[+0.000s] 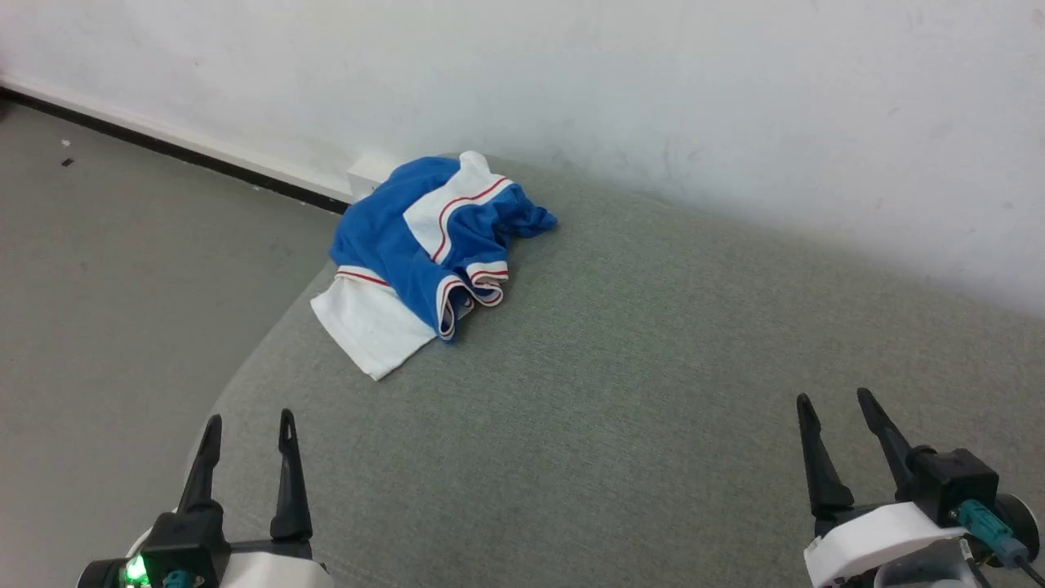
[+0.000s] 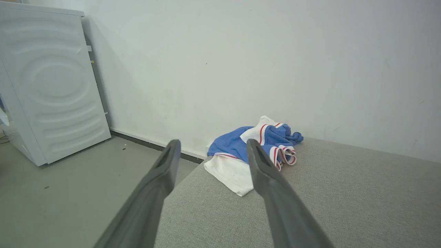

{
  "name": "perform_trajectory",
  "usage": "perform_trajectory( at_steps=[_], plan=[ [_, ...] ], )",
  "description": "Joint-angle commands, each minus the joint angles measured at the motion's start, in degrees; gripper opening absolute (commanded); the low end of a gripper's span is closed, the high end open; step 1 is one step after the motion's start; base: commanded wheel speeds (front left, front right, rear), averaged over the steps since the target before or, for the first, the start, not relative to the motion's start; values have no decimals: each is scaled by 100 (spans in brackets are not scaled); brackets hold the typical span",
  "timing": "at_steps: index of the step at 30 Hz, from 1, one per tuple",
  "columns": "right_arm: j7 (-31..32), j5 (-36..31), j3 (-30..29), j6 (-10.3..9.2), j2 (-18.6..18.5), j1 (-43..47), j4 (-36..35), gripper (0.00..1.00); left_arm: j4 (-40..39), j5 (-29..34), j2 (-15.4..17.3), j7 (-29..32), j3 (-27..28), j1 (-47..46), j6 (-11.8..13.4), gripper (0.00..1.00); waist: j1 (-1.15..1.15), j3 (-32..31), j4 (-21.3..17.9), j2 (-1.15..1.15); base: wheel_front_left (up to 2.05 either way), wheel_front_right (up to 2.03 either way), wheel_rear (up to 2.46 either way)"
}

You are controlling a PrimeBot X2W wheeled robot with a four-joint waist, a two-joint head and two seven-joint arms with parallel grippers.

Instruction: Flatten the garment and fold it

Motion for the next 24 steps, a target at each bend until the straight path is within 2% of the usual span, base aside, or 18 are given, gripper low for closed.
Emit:
perform_trajectory(
  at_steps=[1,12,24],
  plan=[
    [-58,10,-3,-5,15,-8,31,100,-29,-12,4,-55,31,79,36,100,0,-7,71,0,0,0,0],
    [-189,-14,-51,-5,17,-33,138,100,-55,-44,-19,-185,101,129,69,100,0,-1,268,0,0,0,0],
    [-189,-9,-72,-5,17,-48,119,100,-75,-7,-30,-185,80,115,56,100,0,37,246,0,0,0,0]
  ],
)
